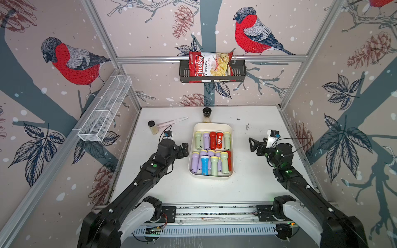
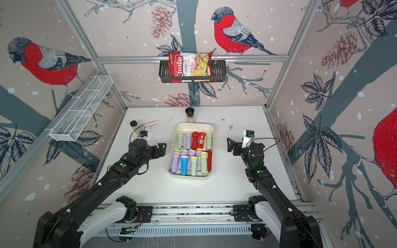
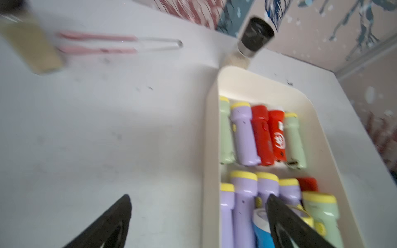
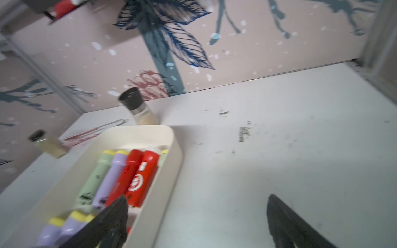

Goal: Put the flashlights into the storage boxes
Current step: Move the storage box to the center of the board, then reset both arms

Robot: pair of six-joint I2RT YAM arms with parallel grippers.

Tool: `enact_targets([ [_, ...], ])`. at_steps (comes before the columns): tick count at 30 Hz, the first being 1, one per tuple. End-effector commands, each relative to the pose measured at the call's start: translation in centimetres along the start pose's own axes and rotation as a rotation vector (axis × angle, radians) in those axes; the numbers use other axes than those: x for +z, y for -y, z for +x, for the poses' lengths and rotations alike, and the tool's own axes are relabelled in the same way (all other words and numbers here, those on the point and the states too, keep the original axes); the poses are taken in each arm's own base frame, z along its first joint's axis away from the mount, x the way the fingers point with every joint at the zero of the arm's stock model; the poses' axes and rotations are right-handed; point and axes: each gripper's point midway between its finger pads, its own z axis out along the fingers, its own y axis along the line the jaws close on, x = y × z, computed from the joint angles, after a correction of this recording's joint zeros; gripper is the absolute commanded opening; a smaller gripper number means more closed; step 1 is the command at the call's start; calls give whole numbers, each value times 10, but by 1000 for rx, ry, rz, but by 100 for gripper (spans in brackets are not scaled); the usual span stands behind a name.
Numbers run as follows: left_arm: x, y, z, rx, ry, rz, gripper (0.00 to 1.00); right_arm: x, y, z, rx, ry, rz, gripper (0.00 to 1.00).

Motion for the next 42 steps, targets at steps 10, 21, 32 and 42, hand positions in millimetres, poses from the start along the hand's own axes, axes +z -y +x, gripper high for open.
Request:
enact_targets([
  [10, -24, -111, -19, 122, 514, -382, 98, 28, 79, 1, -20, 13, 292, 100],
  [21, 38, -136, -31, 160, 562, -267, 98, 19, 79, -2, -171, 194, 279, 100],
  [32, 58, -136, -30, 184, 468, -278, 97, 33, 99, 14, -146, 183, 330, 99],
  [42, 61, -130, -30, 211, 466, -256, 97, 31, 109, 13, -120, 182, 404, 100],
])
